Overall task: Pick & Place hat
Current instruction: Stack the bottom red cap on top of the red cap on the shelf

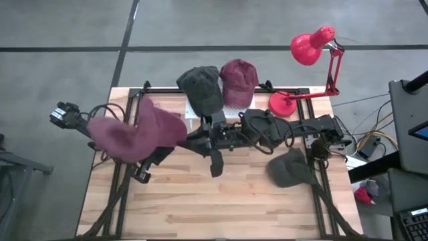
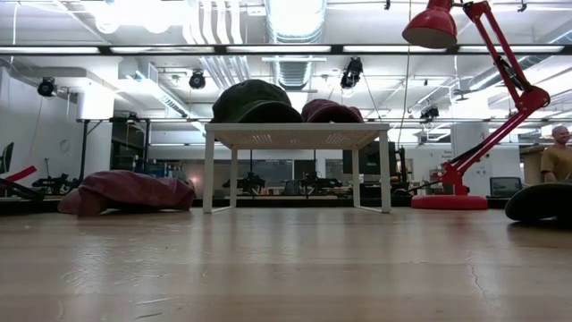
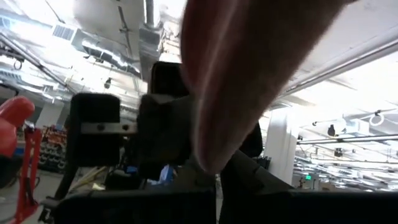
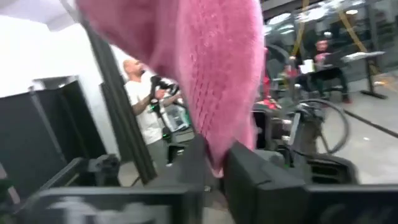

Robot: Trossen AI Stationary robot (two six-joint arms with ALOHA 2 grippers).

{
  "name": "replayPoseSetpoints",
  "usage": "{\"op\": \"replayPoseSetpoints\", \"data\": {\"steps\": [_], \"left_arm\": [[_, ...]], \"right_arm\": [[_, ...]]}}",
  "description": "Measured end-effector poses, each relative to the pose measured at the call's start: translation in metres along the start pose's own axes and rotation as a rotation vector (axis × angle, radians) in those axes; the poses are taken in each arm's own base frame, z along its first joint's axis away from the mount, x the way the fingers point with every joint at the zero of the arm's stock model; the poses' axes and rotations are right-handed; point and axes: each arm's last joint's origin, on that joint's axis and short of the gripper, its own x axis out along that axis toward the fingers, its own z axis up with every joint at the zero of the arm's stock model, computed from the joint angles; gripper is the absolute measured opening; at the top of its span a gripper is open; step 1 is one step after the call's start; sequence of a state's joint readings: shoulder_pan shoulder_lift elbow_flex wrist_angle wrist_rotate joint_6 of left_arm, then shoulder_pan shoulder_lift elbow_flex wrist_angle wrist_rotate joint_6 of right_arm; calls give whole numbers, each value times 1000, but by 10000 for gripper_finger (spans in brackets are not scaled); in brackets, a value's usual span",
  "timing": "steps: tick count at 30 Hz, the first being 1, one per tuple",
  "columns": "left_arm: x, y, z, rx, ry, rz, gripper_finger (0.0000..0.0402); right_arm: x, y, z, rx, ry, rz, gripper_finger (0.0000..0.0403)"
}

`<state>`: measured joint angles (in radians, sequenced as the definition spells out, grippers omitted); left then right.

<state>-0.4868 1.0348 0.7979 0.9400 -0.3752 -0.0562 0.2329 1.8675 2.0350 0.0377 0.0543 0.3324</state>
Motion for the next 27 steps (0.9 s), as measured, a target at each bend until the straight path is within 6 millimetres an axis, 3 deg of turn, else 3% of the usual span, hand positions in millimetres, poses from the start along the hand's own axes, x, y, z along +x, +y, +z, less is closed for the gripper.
{"op": "replayPoseSetpoints", "data": {"steps": [4, 14, 22, 27], "left_arm": [[0, 2, -1, -10, 8, 34, 2], [0, 3, -2, -14, 20, 83, 4], [-2, 5, -9, -1, 98, 132, 5], [-2, 5, -10, 3, 120, 131, 5]], "right_arm": [[0, 0, 0, -24, 1, 14, 14], [-5, 4, 10, -59, -20, 14, 10], [-39, 20, 52, -50, -124, -89, 10], [-62, 28, 55, -8, -133, -222, 9]]}}
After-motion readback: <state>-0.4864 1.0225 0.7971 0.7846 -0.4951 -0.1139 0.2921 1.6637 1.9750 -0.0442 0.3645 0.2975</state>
